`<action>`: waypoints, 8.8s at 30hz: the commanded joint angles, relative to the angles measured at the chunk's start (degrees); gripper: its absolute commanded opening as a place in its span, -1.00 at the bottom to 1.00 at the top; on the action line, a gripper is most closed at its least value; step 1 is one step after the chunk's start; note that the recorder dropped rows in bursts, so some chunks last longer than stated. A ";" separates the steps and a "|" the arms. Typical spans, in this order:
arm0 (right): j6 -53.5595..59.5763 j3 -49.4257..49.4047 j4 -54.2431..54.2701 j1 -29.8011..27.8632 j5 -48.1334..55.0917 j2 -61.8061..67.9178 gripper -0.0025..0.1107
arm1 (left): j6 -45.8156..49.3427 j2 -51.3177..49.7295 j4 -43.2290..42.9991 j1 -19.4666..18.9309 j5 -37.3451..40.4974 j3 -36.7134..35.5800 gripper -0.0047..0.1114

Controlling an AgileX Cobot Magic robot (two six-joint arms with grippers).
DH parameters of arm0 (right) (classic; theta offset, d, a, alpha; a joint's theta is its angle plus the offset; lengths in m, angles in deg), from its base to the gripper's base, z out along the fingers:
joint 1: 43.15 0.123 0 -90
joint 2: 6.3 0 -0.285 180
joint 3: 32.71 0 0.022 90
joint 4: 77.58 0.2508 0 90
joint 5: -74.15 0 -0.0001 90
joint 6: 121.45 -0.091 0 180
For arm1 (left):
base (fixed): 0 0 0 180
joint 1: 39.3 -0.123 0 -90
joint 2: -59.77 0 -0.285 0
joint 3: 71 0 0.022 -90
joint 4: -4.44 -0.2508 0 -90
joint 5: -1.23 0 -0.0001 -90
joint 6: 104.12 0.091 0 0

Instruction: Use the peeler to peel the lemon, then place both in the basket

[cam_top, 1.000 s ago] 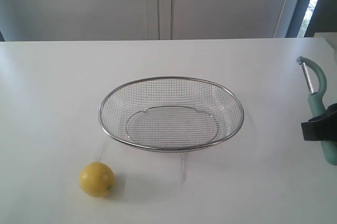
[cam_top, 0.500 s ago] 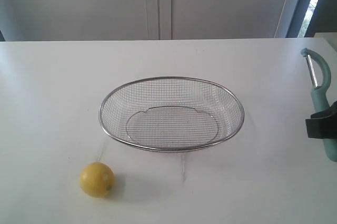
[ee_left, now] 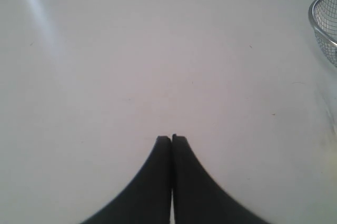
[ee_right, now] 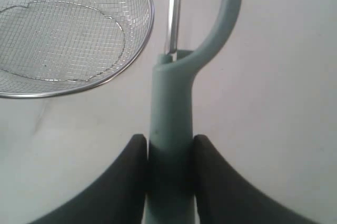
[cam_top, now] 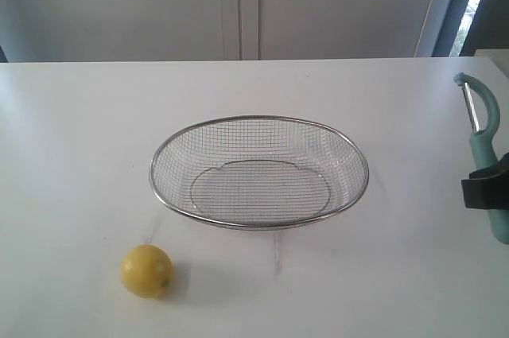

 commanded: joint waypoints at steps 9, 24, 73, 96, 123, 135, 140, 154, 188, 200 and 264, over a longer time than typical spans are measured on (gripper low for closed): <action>0.69 -0.23 0.24 0.05 -1.05 -0.41 -0.96 | -0.33 0.23 0.22 0.35 -1.13 -0.21 -0.92; 0.69 -0.23 0.24 0.05 -1.05 -0.41 -0.96 | -0.33 0.23 0.22 0.35 -6.14 -0.21 -0.92; 0.69 -0.23 0.24 0.05 -1.05 -0.41 -0.96 | 75.59 -61.22 57.63 7.44 44.69 43.68 -0.92; 0.69 -0.23 0.24 0.05 -1.05 -0.41 -0.96 | 102.11 -63.19 32.06 22.66 22.28 44.96 0.40; 0.69 -0.23 0.07 0.05 -1.05 -0.41 -0.96 | 121.48 -78.39 45.64 22.66 14.87 39.38 0.58; 0.69 -0.23 0.07 0.05 -1.05 -0.41 -0.96 | 124.34 -84.44 45.64 22.66 11.81 39.38 0.58; 0.69 -0.23 0.07 0.05 -1.05 -0.41 -0.96 | 124.34 -86.17 45.64 22.66 11.69 39.38 0.58; 0.69 -0.23 0.07 0.05 -1.05 -0.41 -0.96 | 127.30 -90.38 46.34 22.66 9.21 39.38 0.58; 0.69 -0.23 0.07 0.05 -1.05 -0.41 -0.96 | 124.01 -93.45 57.83 24.88 2.26 39.77 -0.72; 0.69 -0.23 0.07 0.05 -1.05 -0.41 -0.96 | 116.21 -84.31 61.35 24.88 18.42 42.94 -0.90; 9.38 0.41 10.82 22.48 -23.35 16.74 -0.96 | 126.02 -76.45 82.96 24.88 21.00 46.10 -0.90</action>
